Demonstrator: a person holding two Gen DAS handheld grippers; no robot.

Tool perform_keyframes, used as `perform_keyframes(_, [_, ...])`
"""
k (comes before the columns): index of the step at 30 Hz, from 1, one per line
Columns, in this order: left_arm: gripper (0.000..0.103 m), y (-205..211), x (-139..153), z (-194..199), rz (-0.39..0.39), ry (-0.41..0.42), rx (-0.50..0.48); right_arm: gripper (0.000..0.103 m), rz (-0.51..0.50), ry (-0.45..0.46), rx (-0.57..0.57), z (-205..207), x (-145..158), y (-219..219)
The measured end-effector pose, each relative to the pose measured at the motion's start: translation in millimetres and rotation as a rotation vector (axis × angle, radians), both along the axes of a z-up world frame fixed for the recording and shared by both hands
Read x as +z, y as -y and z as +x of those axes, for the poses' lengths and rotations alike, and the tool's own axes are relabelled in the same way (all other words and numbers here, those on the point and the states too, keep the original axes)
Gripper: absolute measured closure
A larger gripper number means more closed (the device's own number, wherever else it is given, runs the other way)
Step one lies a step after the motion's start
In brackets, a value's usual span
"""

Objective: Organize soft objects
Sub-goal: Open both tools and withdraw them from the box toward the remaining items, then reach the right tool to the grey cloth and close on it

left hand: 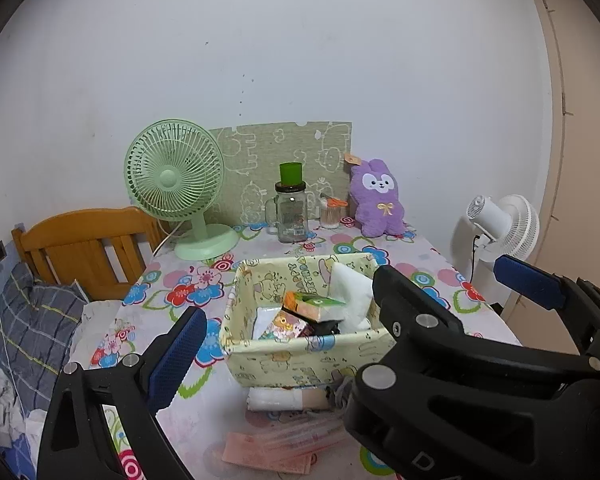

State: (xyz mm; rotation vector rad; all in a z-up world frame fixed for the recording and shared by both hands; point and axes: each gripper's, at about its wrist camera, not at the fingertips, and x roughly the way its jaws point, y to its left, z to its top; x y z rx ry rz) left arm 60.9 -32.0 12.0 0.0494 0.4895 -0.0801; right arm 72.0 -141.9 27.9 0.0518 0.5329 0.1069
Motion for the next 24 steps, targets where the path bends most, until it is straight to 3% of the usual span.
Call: perform_keyframes(24, [0.0, 3, -47, -25, -0.008, -0.015, -0.002, 0.009, -0.004, -0.022, -0.004, -29, -45, 6])
